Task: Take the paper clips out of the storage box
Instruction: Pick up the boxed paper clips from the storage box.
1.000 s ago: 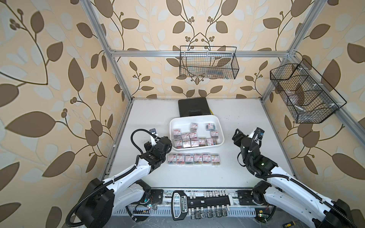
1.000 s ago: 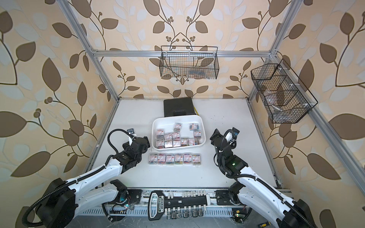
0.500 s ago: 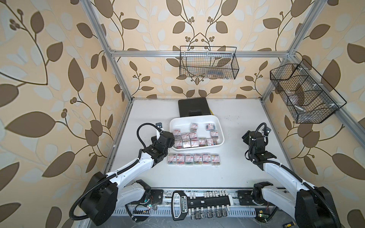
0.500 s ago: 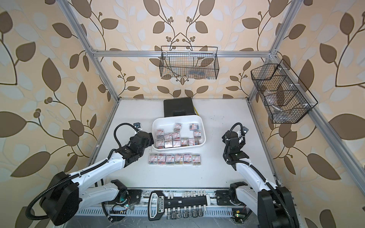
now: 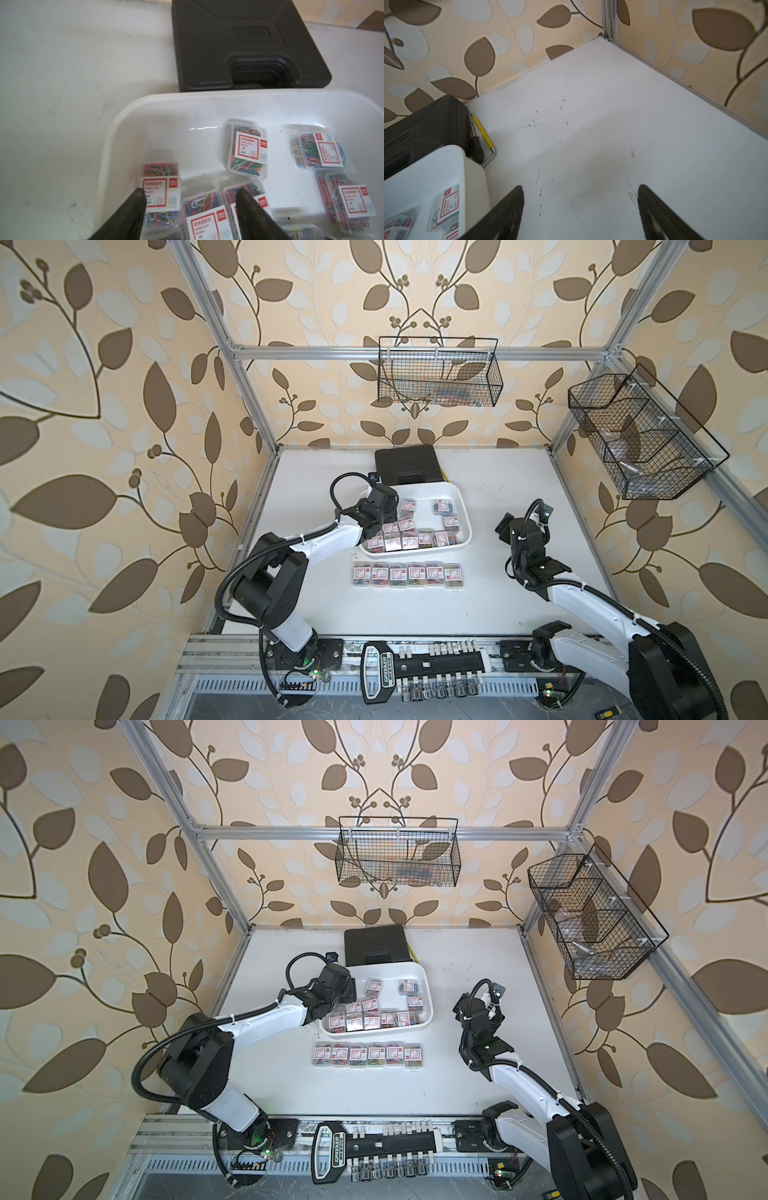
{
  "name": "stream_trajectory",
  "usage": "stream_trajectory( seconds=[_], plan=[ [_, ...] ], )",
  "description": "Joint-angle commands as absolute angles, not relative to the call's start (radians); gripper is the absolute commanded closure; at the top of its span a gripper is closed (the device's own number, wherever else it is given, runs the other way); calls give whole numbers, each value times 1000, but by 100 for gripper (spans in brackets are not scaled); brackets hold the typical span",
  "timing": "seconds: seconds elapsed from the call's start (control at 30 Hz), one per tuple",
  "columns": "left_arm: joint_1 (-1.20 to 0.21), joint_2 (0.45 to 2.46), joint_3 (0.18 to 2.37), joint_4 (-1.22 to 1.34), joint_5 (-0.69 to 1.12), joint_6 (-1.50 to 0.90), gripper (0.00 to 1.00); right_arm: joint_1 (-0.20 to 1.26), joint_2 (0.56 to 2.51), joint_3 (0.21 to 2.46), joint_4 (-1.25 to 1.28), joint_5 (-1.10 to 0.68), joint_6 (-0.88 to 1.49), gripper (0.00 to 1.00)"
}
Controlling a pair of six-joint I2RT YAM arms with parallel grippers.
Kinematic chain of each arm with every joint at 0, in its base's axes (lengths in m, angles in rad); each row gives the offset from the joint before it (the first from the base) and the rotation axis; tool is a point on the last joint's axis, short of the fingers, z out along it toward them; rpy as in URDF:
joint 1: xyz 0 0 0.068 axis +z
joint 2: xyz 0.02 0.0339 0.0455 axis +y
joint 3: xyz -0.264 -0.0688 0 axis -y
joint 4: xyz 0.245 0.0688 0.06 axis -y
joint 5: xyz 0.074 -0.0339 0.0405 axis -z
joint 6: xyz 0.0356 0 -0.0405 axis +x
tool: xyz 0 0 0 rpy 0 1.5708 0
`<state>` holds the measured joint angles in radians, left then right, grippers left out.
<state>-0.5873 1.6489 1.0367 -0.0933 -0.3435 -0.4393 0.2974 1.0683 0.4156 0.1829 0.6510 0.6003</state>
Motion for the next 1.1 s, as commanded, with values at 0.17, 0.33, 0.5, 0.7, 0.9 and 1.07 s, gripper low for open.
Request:
stream_trajectory(
  seconds=[0.17,0.33,0.5,0.7,0.9,1.07],
  plan=[
    [-654,1889,1295,-208,-330,-409,27,300,1071,423,192,673,586,14],
    [-664,2006,1420,-295,-409,-423,27,310,1087,435,184,684,581,14],
    [-664,2080,1508,-356,-457,-420,26,313,1093,440,179,692,583,14],
    [-665,2153,1585,-398,-458,-405,27,313,1096,443,178,691,583,14],
    [-663,2200,1627,-406,-425,-395,33,315,1100,445,177,693,581,14],
    [-663,2222,1647,-416,-423,-403,34,315,1099,445,176,692,581,14]
  ],
)
